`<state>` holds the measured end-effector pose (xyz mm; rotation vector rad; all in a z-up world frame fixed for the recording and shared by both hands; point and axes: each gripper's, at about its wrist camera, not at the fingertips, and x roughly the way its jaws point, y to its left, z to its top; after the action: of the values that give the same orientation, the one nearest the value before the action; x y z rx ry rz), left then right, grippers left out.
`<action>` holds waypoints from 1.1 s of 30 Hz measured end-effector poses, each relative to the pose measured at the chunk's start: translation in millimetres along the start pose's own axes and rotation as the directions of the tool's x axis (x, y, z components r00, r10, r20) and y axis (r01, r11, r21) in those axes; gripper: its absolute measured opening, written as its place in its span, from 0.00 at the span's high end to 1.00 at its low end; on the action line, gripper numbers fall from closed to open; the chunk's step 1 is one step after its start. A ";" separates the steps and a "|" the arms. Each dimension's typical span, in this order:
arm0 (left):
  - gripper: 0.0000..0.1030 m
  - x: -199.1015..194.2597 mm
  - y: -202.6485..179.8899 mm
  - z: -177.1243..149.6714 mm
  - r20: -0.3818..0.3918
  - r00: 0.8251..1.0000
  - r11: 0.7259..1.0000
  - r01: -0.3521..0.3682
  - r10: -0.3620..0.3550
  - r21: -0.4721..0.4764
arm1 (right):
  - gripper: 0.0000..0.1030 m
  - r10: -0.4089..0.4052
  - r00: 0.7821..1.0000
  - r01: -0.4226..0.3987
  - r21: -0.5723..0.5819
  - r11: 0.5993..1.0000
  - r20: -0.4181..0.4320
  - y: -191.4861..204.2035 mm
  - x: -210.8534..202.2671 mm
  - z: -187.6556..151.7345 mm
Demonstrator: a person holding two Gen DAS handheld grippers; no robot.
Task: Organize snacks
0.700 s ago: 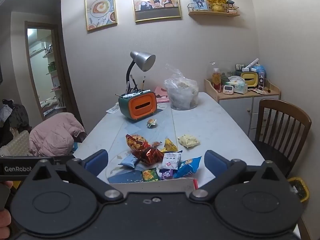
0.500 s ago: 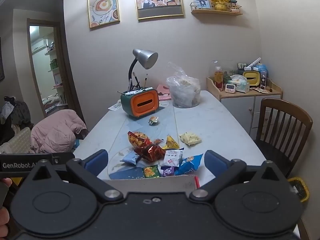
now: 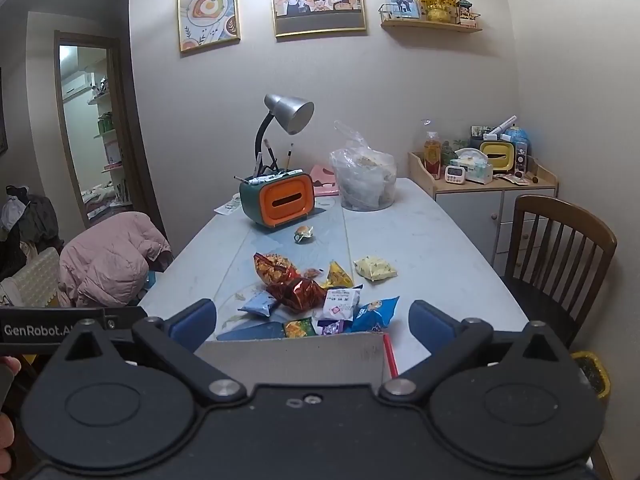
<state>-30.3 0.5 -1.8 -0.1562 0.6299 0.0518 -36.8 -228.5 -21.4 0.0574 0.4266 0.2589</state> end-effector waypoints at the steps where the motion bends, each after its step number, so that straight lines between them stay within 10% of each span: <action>1: 0.00 -1.0 0.4 -0.8 -0.003 1.000 1.000 0.001 -0.001 -0.001 | 0.00 -0.001 1.000 0.001 -0.002 1.000 0.001 0.4 -1.5 -0.6; 33: 0.00 -2.9 -7.9 -8.9 -0.070 0.997 0.999 0.040 -0.039 0.012 | 0.00 -0.068 0.996 0.068 0.003 0.998 -0.051 -0.2 -16.0 -8.9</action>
<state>-37.1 -8.8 -6.2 -0.1574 0.6965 0.0043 -54.5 -232.8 -23.1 0.0406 0.4791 0.1923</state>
